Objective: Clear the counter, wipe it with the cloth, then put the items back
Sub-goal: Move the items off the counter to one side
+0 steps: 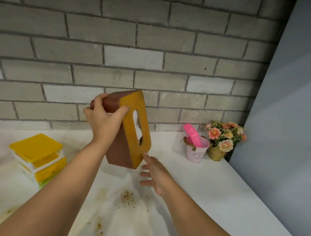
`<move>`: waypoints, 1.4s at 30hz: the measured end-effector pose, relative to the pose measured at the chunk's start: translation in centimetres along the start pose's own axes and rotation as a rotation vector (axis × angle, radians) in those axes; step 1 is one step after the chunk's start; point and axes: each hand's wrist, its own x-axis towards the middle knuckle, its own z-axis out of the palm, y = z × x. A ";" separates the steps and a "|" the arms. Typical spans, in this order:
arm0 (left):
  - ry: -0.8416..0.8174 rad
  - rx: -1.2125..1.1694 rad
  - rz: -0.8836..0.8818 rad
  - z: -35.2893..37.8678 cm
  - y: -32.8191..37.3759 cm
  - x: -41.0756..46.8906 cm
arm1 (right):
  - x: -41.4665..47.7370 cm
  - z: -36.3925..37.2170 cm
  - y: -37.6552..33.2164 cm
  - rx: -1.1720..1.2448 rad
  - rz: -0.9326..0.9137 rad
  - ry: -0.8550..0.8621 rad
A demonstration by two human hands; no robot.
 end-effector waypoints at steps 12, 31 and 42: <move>-0.200 -0.439 -0.374 2.7 -1.1 -5.0 | -5.0 -7.9 -0.1 0.257 -0.103 0.043; -0.545 -0.296 -0.799 16.0 -3.7 -21.3 | -9.1 -28.5 0.4 -0.305 0.134 0.528; -0.510 -0.166 -0.823 21.7 -3.9 -23.2 | -5.7 -33.5 0.5 -0.361 0.138 0.523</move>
